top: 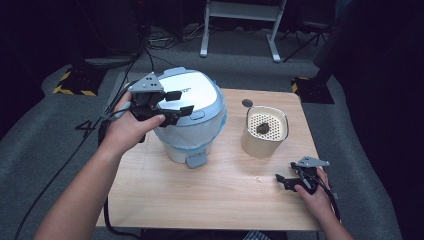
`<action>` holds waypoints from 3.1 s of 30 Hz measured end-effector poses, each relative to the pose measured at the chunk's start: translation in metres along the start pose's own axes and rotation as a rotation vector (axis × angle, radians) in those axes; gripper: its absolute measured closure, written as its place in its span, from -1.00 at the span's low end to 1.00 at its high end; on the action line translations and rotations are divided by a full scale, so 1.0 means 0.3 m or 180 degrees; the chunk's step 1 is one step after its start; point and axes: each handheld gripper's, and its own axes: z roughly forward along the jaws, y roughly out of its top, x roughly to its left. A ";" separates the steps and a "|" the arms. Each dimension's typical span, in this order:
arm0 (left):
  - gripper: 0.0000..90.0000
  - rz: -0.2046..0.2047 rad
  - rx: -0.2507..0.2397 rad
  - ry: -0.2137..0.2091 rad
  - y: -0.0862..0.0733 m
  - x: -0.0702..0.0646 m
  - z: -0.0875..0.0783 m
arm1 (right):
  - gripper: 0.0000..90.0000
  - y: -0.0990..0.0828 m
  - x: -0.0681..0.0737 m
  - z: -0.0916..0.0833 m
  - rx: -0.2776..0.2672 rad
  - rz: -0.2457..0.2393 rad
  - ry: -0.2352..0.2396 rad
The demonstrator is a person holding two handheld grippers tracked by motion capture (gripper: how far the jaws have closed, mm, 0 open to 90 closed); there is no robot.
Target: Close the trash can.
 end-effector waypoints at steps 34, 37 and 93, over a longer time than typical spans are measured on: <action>-0.28 -0.0182 0.0081 0.0532 -0.395 -0.036 -0.137 | -0.69 0.002 0.004 0.002 0.0003 0.0015 -0.0014; -0.28 -0.0231 0.0112 0.0579 -0.439 -0.027 -0.131 | -0.69 0.002 0.004 0.002 0.0004 0.0015 -0.0014; -0.52 -0.0714 0.1451 0.0925 -0.864 0.067 -0.004 | -0.69 0.002 0.004 0.002 0.0004 0.0015 -0.0014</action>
